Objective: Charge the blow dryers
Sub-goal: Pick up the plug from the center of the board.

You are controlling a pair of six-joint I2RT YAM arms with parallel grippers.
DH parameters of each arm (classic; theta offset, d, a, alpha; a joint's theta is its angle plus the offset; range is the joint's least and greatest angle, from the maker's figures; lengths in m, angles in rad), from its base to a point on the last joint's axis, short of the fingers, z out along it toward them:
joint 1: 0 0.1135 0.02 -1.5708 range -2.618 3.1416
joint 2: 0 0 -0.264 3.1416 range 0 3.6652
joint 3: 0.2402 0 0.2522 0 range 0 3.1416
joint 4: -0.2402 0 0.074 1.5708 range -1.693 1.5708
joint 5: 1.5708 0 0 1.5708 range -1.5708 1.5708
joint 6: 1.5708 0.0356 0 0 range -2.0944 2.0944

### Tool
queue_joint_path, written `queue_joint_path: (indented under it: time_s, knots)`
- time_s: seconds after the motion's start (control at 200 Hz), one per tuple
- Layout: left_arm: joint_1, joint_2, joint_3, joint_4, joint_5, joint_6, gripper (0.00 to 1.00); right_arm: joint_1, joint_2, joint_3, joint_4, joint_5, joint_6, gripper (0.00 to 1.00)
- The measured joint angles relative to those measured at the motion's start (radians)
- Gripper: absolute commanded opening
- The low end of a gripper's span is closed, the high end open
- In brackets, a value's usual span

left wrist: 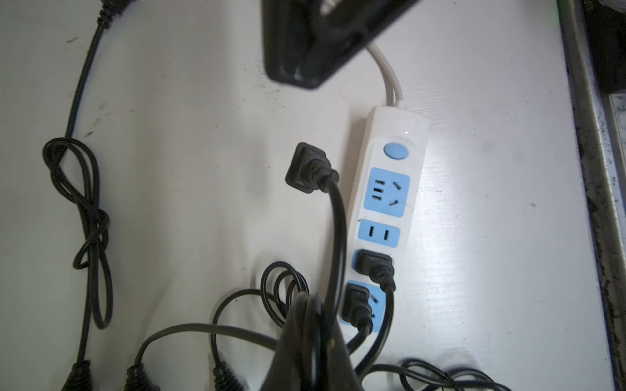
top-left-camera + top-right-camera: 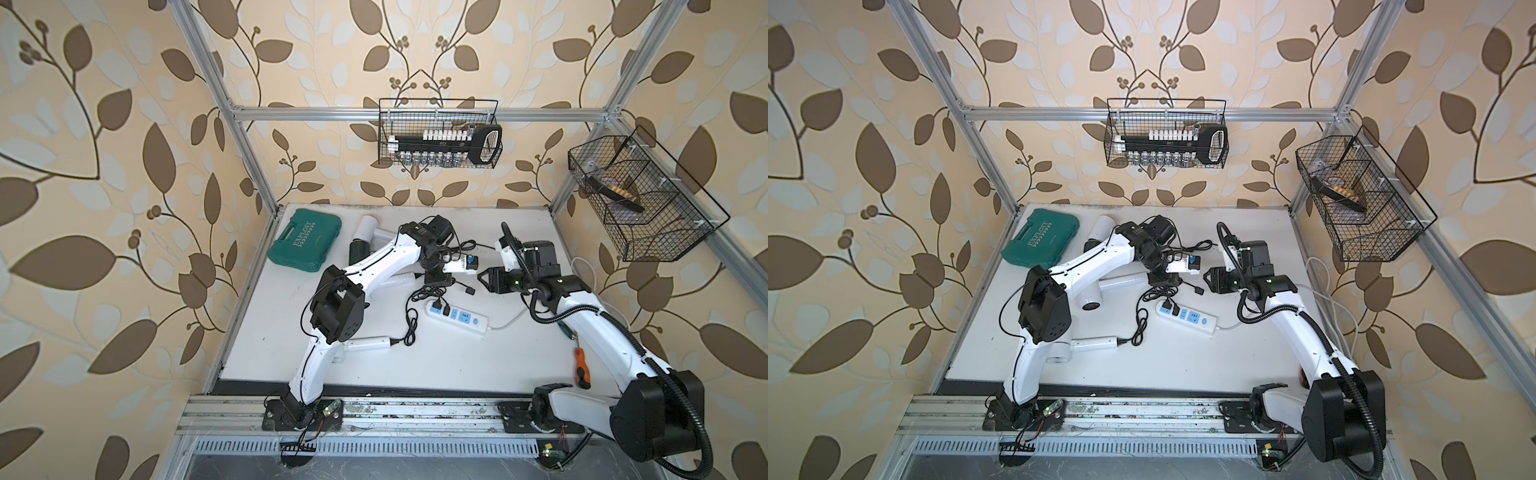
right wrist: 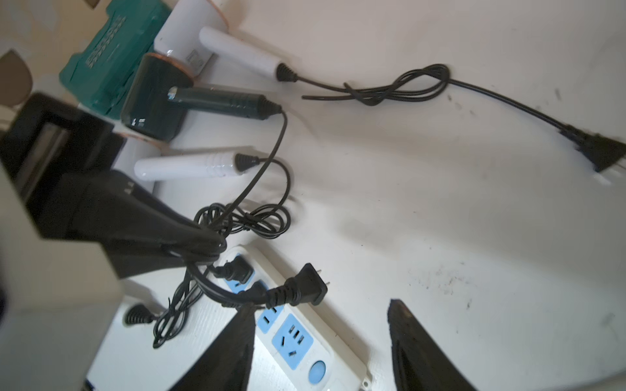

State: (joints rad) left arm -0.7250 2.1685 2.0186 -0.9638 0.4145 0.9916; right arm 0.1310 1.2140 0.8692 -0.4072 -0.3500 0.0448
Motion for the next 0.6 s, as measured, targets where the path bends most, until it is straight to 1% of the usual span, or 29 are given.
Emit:
queue_joint_path:
  time_s: [0.075,0.18,0.28,0.32,0.46,0.6]
  knots:
    - [0.003,-0.002,0.000,-0.029,0.000,0.058,0.00,0.005,-0.020,-0.044,0.032,-0.081,-0.106,0.61]
    - [0.009,-0.013,0.000,-0.075,0.011,0.146,0.00,0.009,-0.052,-0.067,0.047,-0.165,-0.251,0.56]
    - [0.019,-0.035,0.000,-0.111,0.035,0.222,0.00,0.009,-0.053,-0.065,0.058,-0.249,-0.384,0.45]
    - [0.026,-0.045,0.000,-0.121,0.049,0.247,0.00,0.009,-0.045,-0.060,0.051,-0.291,-0.432,0.43]
    - [0.043,-0.069,0.021,-0.148,0.081,0.312,0.00,0.017,-0.014,-0.044,0.035,-0.427,-0.528,0.43]
    - [0.060,-0.066,0.109,-0.195,0.115,0.367,0.00,0.032,-0.012,-0.048,0.038,-0.489,-0.581,0.43]
